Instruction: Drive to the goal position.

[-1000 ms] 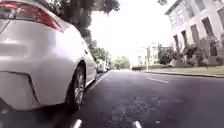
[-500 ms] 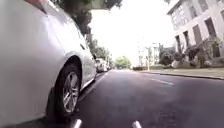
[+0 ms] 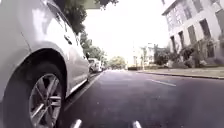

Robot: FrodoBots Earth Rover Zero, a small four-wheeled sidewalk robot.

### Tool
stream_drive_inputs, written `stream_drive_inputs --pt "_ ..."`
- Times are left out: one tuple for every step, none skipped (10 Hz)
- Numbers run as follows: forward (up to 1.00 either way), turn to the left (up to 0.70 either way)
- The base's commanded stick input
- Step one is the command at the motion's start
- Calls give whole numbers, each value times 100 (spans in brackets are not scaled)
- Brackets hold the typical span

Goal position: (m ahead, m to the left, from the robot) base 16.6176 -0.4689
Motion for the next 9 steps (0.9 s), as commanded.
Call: stream_drive_inputs --pt "70 0" --pt "70 0" --pt "70 0" --pt "70 0" --pt "70 0" --pt "70 0" --pt "70 0" --pt "70 0" --pt "70 0"
